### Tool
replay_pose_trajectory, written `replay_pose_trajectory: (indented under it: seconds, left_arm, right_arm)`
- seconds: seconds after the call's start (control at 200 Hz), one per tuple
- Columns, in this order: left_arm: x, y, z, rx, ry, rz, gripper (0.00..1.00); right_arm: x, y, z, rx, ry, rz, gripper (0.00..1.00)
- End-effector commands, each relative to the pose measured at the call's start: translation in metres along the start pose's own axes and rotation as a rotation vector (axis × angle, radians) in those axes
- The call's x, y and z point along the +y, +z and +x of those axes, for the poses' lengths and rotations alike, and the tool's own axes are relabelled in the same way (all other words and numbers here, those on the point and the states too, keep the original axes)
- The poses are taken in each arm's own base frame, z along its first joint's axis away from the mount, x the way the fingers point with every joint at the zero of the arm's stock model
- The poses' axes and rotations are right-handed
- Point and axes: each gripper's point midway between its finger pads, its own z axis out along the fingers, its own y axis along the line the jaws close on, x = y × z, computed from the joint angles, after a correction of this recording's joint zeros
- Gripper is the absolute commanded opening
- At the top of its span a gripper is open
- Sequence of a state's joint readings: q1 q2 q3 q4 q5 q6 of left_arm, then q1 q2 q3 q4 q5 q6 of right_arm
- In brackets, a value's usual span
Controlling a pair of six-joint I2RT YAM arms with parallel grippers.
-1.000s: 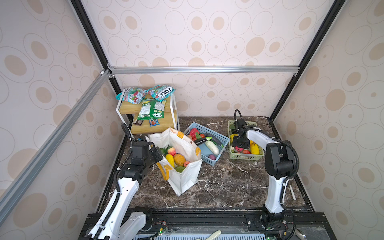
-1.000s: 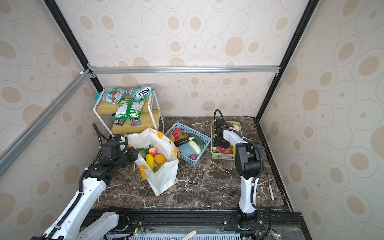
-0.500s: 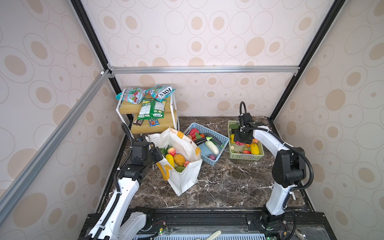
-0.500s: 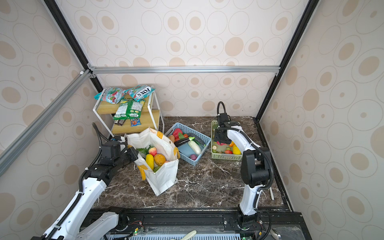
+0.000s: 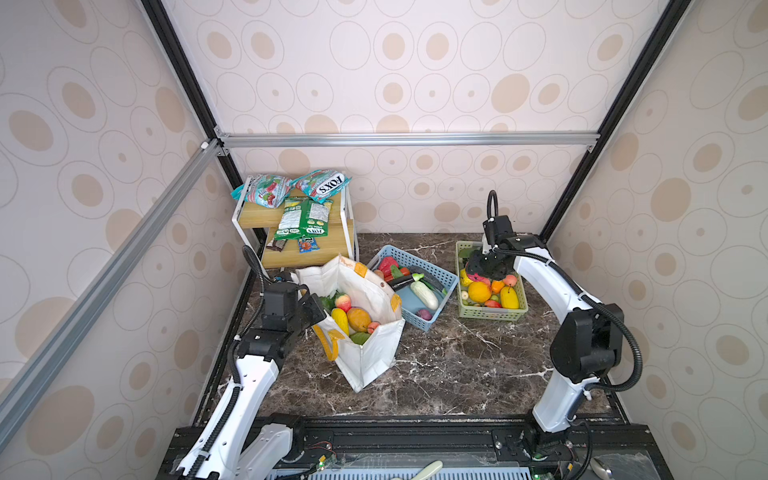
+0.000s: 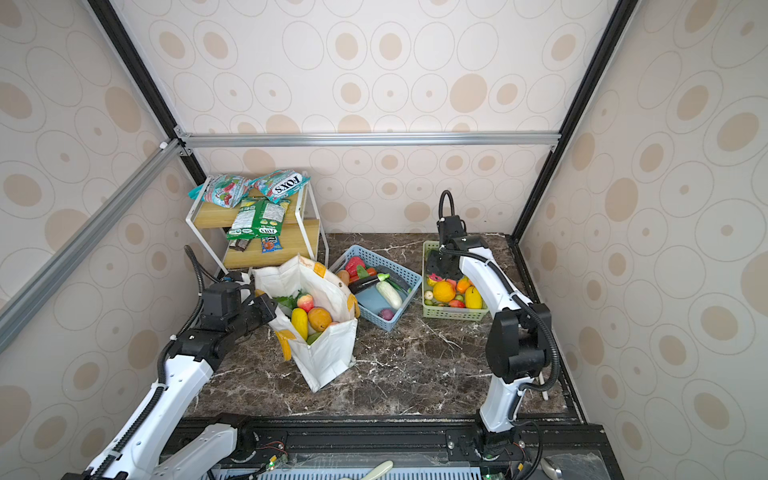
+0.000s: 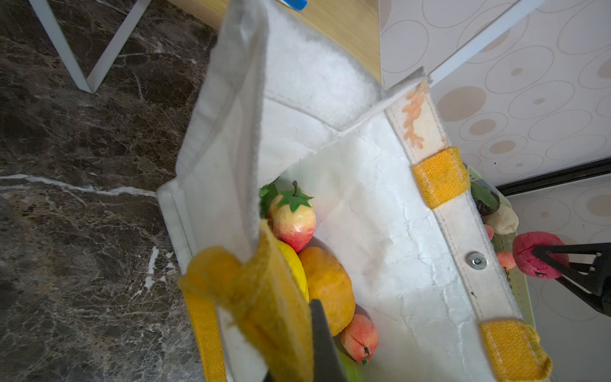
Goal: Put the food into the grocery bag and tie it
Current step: 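Close the right gripper on the red apple and lift it, then carry the red apple over the tote bag opening with the right gripper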
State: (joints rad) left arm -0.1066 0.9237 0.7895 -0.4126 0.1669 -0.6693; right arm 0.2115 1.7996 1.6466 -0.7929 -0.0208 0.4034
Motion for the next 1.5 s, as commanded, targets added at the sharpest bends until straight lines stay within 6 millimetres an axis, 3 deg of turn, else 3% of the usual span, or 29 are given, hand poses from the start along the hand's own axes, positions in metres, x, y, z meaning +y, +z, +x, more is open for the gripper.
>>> replay_pose_trajectory:
  seconds: [0.0, 0.22, 0.245, 0.505, 0.995, 1.496]
  left_arm:
    - [-0.009, -0.009, -0.018, -0.065, -0.006, 0.028, 0.0]
    - [-0.011, -0.011, -0.02, -0.068, -0.004, 0.035, 0.0]
    - [-0.01, -0.01, -0.019, -0.068, -0.004, 0.034, 0.0]
    - [-0.011, -0.011, -0.019, -0.068, -0.006, 0.041, 0.0]
    - [-0.014, -0.012, -0.02, -0.073, -0.004, 0.052, 0.0]
    - [-0.012, -0.014, -0.017, -0.074, -0.011, 0.053, 0.0]
  right_arm:
    - [0.019, -0.023, -0.004, -0.021, -0.005, -0.074, 0.59]
    - [0.049, -0.043, -0.003, -0.041, -0.033, -0.149, 0.59]
    - [0.062, -0.047, 0.003, -0.037, -0.057, -0.167, 0.59]
    - [0.103, -0.071, 0.01, -0.06, -0.088, -0.243, 0.59]
    - [0.178, -0.103, 0.029, -0.072, -0.201, -0.365, 0.59]
    - [0.228, -0.121, 0.05, -0.063, -0.288, -0.458, 0.59]
